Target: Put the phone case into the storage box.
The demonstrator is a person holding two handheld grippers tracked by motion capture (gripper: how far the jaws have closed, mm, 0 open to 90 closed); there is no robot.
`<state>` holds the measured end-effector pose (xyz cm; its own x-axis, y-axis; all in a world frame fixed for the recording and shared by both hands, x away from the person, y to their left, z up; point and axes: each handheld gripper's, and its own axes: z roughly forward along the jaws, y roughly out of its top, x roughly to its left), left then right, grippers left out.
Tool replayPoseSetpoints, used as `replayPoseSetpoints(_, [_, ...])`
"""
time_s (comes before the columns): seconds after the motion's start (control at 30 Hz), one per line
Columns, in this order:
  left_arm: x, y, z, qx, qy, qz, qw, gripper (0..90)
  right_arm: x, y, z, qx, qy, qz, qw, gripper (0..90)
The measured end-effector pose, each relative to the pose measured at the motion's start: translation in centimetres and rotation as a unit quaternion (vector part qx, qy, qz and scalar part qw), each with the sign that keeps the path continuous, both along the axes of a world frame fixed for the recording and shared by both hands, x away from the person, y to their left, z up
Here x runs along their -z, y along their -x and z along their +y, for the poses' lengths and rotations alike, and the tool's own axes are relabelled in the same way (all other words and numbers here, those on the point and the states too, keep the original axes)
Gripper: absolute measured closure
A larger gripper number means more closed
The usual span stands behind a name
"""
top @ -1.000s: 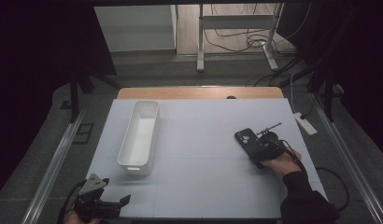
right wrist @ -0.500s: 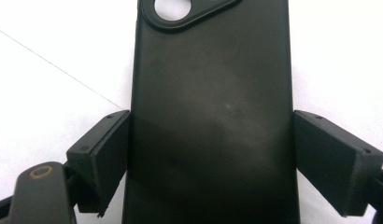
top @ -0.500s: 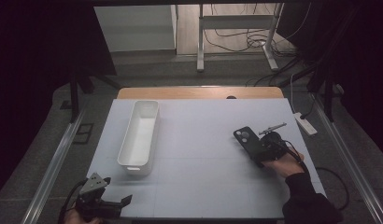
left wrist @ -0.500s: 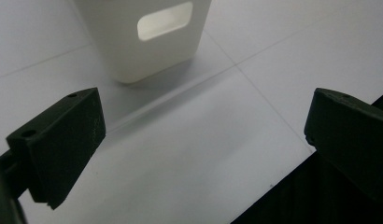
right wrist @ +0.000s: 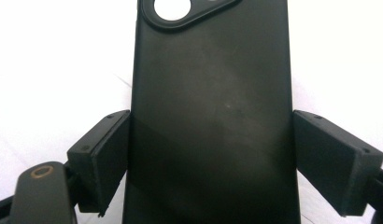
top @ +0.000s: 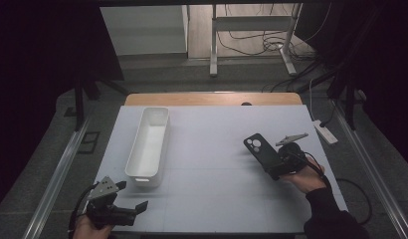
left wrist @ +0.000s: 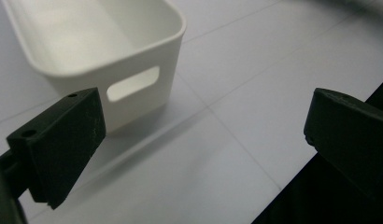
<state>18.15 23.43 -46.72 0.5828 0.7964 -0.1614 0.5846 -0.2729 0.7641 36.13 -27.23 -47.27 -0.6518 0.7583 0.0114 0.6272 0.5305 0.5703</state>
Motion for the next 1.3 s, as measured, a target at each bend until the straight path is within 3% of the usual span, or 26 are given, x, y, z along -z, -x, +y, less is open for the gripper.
replayPoseSetpoints(0.27, [-0.9, -1.7, -1.4, 0.019, -0.01, -0.015, 0.9997, 0.1, -1.0, 1.4, 0.4, -0.027, -0.031, -0.011, 0.9991, 15.6])
replayPoseSetpoints(0.57, [-1.5, -3.2, -2.5, 0.053, 0.001, -0.03, 0.9982, 0.0, -1.8, 2.8, 0.9, -0.062, -0.06, -0.018, 0.9961, 15.5])
replayPoseSetpoints(0.93, [-1.6, -4.7, -3.9, 0.106, 0.01, -0.037, 0.9936, 0.0, -2.2, 4.4, 1.3, -0.099, -0.094, -0.02, 0.9905, 15.4])
replayPoseSetpoints(1.17, [-1.6, -5.6, -5.0, 0.133, 0.003, -0.042, 0.9902, 0.0, -2.3, 5.2, 1.5, -0.118, -0.101, -0.023, 0.9875, 15.3])
replayPoseSetpoints(1.3, [-1.7, -6.2, -5.5, 0.146, 0.012, -0.043, 0.9882, 0.0, -2.3, 5.6, 1.7, -0.134, -0.105, -0.025, 0.9851, 15.3])
